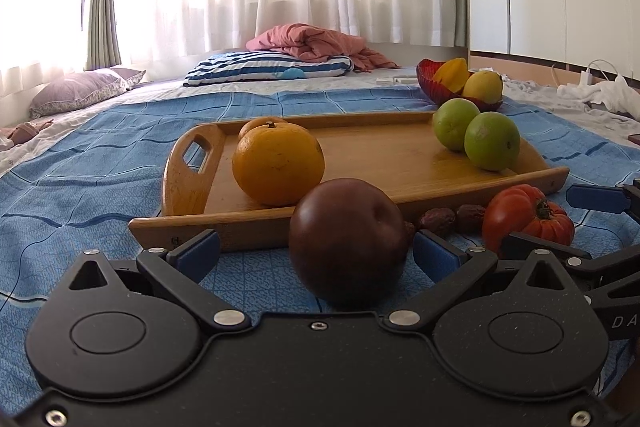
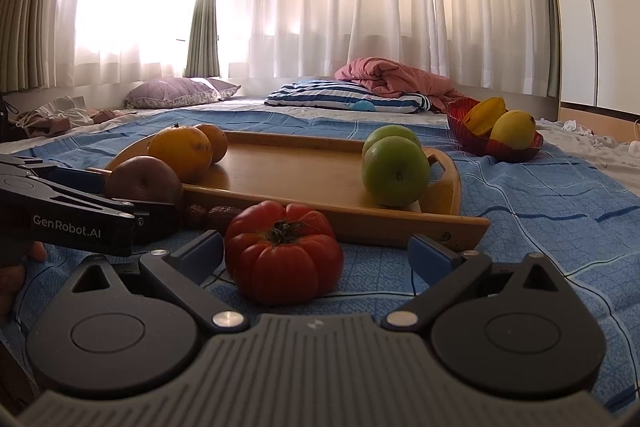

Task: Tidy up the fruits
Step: 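Move the left tool to the dark plum while the right tool approaches the red tomato, then close the left tool on the dark plum while the right tool grasps the red tomato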

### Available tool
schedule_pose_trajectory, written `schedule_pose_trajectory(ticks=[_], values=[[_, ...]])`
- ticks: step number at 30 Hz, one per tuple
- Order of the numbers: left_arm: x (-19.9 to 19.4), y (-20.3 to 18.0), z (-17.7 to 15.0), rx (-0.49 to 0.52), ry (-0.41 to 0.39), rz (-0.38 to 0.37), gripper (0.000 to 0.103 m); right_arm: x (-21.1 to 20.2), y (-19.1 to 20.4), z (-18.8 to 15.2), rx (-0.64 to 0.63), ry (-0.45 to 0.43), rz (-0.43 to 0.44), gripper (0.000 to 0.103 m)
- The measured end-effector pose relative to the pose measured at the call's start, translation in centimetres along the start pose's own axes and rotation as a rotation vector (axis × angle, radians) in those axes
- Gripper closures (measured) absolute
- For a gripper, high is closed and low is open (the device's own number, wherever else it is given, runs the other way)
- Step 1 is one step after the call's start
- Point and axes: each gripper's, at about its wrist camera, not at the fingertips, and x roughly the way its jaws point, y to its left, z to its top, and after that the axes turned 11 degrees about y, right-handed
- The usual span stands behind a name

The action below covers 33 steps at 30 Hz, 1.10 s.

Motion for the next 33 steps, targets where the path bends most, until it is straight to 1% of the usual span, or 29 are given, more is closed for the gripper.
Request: schedule_pose_trajectory(ticks=[3,11,13,21,29,33], values=[[0.0,-0.1,-0.1,0.009,-0.001,0.001,0.000,0.0,0.2,0.0,-0.014,0.001,0.005,0.000],[0.0,-0.4,-0.4,0.040,-0.019,-0.003,0.001,0.3,0.8,0.0,-0.057,0.006,-0.013,0.000],[-0.1,-0.6,-0.4,0.044,-0.022,-0.006,0.003,0.4,1.0,-0.1,-0.068,0.007,-0.016,0.000],[0.2,-0.3,-0.4,0.034,-0.001,-0.040,0.017,0.7,0.9,0.1,-0.062,0.029,-0.004,0.000],[-0.1,-0.2,-0.5,0.029,0.014,-0.048,0.027,1.0,1.0,0.3,-0.029,0.056,0.032,0.012],[-0.3,-0.4,-0.5,0.033,0.011,-0.037,0.028,1.0,1.7,0.3,-0.051,0.056,0.036,0.015]])
